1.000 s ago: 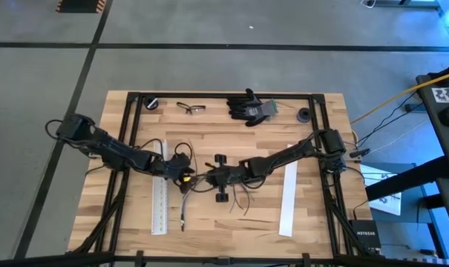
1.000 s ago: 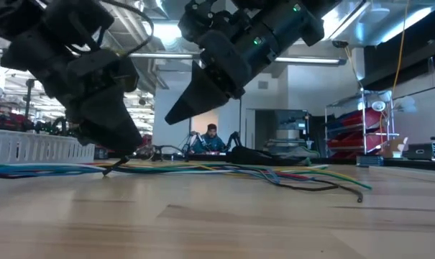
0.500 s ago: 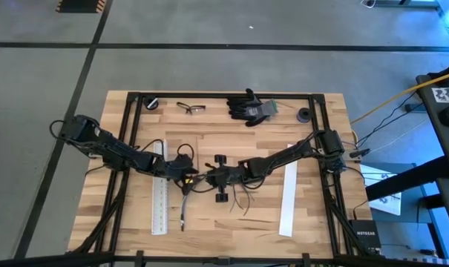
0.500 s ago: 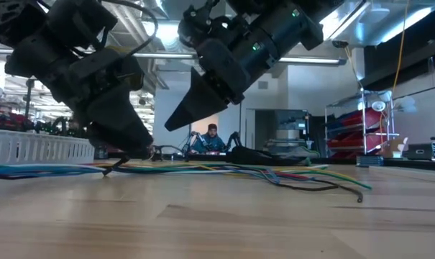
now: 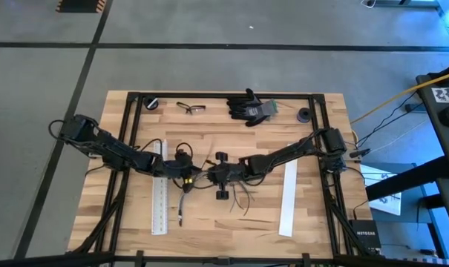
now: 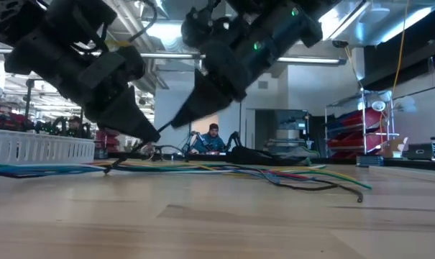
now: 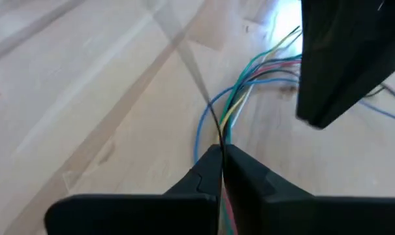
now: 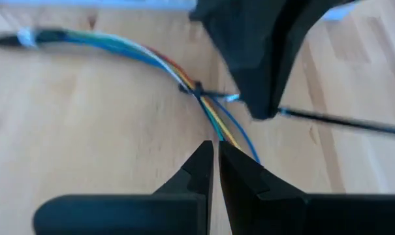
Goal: Ziptie cables
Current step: Close the zip tie
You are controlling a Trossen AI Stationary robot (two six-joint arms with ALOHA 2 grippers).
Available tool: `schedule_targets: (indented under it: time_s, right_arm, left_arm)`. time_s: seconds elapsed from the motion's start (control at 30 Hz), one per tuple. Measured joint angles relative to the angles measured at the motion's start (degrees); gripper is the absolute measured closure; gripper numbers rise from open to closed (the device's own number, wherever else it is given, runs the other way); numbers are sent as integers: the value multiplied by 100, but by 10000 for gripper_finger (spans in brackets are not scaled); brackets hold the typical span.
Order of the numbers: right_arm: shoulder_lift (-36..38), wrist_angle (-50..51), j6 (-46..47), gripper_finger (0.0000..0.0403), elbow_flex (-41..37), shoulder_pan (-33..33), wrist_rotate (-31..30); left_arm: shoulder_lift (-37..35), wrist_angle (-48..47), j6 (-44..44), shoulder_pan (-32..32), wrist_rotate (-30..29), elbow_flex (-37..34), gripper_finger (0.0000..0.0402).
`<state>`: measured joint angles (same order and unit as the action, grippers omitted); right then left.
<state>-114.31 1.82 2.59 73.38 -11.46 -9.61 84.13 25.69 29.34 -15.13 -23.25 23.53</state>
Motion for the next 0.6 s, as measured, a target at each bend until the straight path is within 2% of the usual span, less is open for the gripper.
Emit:
schedule_targets:
  time_s: [0.17,0.33,0.4,0.6]
  right_arm:
    - [552,186,1,393,13,175,607]
    - [617,369,-102,393,-63,380,877]
    - [625,-345,-301,393,-456,426,869]
    - [200,-4331,-395,393,-2159,471,451]
  left_arm:
    - [-432,-6,-295,-265,-257,0,401]
    - [-803,-253,-524,-532,-530,2,401]
    - [-855,-313,-545,-631,-684,2,401]
    - [-874,-327,-686,-700,-771,2,401]
